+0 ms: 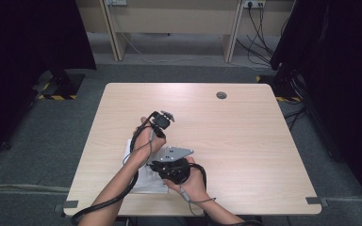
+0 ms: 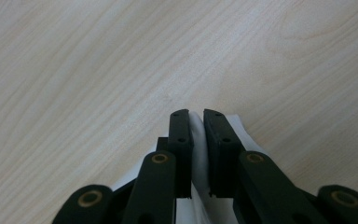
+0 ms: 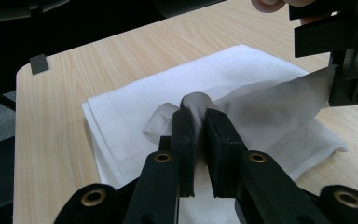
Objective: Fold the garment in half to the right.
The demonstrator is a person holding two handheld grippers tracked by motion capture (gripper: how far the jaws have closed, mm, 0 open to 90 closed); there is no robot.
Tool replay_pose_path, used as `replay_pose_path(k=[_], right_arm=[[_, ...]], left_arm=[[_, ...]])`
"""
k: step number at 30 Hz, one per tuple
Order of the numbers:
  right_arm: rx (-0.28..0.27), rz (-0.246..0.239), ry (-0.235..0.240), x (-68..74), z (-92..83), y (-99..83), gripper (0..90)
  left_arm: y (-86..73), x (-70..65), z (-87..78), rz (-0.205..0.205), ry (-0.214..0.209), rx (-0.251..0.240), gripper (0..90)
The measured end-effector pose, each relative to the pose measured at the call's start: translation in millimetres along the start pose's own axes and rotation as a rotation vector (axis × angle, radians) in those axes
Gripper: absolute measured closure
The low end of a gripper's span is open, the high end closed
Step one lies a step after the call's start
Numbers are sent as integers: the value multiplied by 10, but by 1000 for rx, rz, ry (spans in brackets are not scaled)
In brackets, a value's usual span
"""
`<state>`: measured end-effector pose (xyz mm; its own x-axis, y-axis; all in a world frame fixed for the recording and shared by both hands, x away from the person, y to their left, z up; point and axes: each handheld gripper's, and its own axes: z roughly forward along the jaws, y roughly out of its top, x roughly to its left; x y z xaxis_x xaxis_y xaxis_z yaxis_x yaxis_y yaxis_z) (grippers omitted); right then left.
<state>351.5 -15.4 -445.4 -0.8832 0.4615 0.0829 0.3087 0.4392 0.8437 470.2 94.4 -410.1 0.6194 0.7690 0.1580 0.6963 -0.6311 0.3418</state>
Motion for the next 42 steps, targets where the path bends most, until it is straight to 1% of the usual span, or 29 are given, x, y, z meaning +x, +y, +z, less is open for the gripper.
replay_pose_path(k=[10, 11, 13, 15, 18, 21, 23, 25, 29, 32, 34, 35, 36, 40, 42], right_arm=[[-1, 4, -2, -6, 6, -38, 825], [1, 4, -3, -6, 5, -44, 825], [2, 7, -3, -8, 5, -57, 825], [4, 9, -3, -13, 6, -72, 825], [5, 9, -5, -17, 4, -86, 824], [5, 14, -5, -19, 4, -98, 823], [7, 15, -4, -24, 4, -110, 819], [8, 19, -6, -29, 3, -125, 812], [11, 23, -11, -43, -2, -152, 799], [11, 26, -13, -50, -5, -160, 791], [13, 28, -14, -51, -6, -165, 786], [13, 28, -15, -51, -8, -168, 784], [13, 30, -16, -52, -10, -172, 783], [11, 37, -20, -62, -20, -190, 771], [11, 38, -22, -64, -27, -200, 770]], left_arm=[[-23, -10, 31, -4, -4, -11, 810], [-31, -27, 31, -29, -5, -5, 810], [-38, -29, 37, -28, -5, -3, 810], [-43, -43, 45, -44, -4, -3, 810], [-46, -59, 52, -55, -3, 2, 808], [-43, -56, 71, -35, -5, -6, 801], [-47, -63, 80, -43, -6, -11, 794], [-51, -54, 85, -34, -6, -13, 785], [-62, -51, 83, -47, -5, -29, 750], [-68, -60, 71, -76, -4, -46, 709], [-64, -32, 67, -52, -3, -64, 680], [-65, -26, 61, -54, -2, -69, 668], [-63, -6, 57, -37, 0, -81, 656], [-78, 29, 13, -38, 16, -108, 604], [-89, 49, -15, -47, 26, -131, 570]])
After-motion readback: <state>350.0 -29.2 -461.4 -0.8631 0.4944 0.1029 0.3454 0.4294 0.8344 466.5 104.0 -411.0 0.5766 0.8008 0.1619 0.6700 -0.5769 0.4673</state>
